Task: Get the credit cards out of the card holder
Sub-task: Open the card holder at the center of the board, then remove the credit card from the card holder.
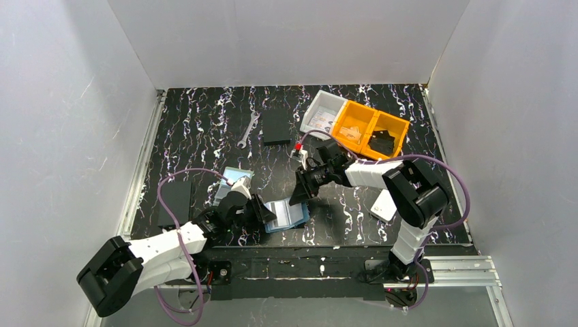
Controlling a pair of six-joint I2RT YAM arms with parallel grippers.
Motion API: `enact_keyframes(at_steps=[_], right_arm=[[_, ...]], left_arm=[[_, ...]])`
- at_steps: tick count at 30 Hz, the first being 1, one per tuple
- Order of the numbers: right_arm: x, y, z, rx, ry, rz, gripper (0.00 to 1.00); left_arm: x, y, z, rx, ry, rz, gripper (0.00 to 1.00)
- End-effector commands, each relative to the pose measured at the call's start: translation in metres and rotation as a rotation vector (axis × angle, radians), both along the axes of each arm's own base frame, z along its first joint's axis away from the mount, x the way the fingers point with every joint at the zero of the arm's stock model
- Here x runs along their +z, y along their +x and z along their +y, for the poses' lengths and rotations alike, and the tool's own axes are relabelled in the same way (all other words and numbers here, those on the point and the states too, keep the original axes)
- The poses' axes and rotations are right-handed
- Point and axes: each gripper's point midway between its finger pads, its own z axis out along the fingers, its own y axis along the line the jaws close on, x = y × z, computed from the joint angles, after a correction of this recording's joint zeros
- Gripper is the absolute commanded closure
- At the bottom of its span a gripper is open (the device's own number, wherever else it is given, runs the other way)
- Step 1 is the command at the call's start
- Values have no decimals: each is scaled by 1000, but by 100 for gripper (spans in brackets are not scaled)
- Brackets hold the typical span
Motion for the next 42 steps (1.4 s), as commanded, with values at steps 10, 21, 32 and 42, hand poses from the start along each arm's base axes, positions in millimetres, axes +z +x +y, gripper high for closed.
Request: enact_keyframes(at_steps=[10,21,32,42], right_arm=[[-26,4,-1,-71,-82,111,64],[-24,-2,7,-64,-42,221,63],[-27,-3,8,-65,-49,256,63],[-35,-4,8,-74,-72,279,60]], left_arm=[[-6,4,17,62,-8,-82,76],[13,12,5,56,-97,-144,76],[3,16,-1,42,-48,-100,79],[-11,14,2,70,-18,-40,82]])
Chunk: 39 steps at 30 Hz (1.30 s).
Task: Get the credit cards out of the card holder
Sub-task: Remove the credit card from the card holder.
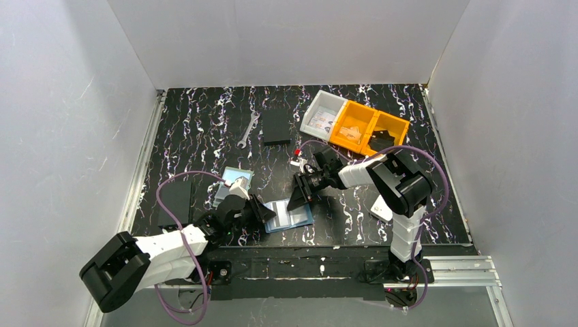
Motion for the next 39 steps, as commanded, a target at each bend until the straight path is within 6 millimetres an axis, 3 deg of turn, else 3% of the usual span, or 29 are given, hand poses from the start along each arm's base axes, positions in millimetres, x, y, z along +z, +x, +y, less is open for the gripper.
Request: enact_keyframes(at_steps=[1,8,14,18,23,29,39], right_arm=[[-1,0,4,8,7,9,60],[-6,-1,5,-17,-7,56,58],[-11,-1,3,-40,-32,81,59],[-13,-2,4,-46,-35,105,69],[-16,1,1,-63,-38,128,99],[-16,23,-18,-124,-42,88,99],[-7,34,-29,-95,-29,1,99]], left_arm=[[-9,3,2,32,31,49,82],[-29,-3,7,72,74,153,91],[-40,-9,17,108,107,198,93],[-47,-12,23,123,135,216,93],[-59,-15,33,152,168,241,94],[-75,-20,49,211,212,267,96],[-81,-22,57,240,229,270,96]])
